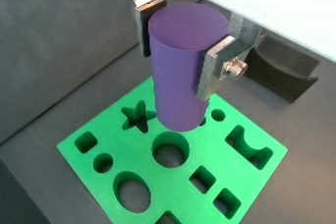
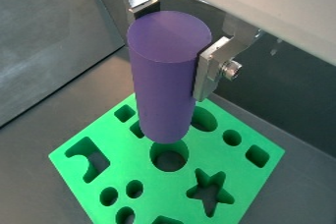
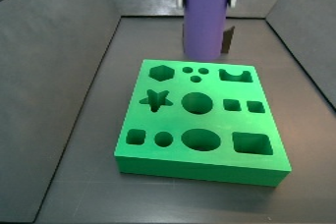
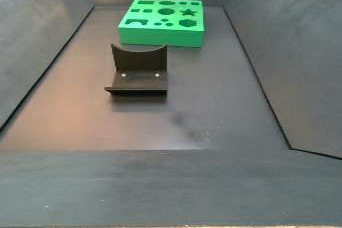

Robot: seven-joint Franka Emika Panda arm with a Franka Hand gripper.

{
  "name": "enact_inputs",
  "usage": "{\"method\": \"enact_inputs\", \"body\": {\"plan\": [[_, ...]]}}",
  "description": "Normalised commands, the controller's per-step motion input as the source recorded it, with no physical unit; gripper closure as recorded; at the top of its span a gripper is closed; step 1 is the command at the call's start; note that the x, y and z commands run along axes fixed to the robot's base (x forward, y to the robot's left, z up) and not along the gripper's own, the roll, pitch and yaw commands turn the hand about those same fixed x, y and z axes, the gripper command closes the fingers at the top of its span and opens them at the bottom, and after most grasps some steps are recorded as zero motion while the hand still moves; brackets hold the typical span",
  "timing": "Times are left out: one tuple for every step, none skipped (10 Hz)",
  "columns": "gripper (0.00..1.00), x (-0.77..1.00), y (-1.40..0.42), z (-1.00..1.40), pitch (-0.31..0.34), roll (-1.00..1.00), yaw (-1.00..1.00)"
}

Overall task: Pick up the round object. Move up. Place the round object on the fixture. Regrasp the round object. Move to above the board. Insert the round object.
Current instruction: Insert the round object.

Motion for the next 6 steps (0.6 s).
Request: {"method": "enact_inputs", "body": {"plan": [[1.00,0.01,0.00,-0.23,-0.114,0.00,0.00],[1.00,0.03,0.00,-0.26,-0.116,0.00,0.00],[1.00,0.05,-0.04,-0.31,-0.134,0.02,0.00],[1.00,0.07,-0.08,-0.36,-0.149,0.05,0.00],[1.00,0.08,-0.07,-0.37,-0.147,0.05,0.00],[1.00,0.11,-0.07,-0.37,-0.143,0.05,0.00]]}}
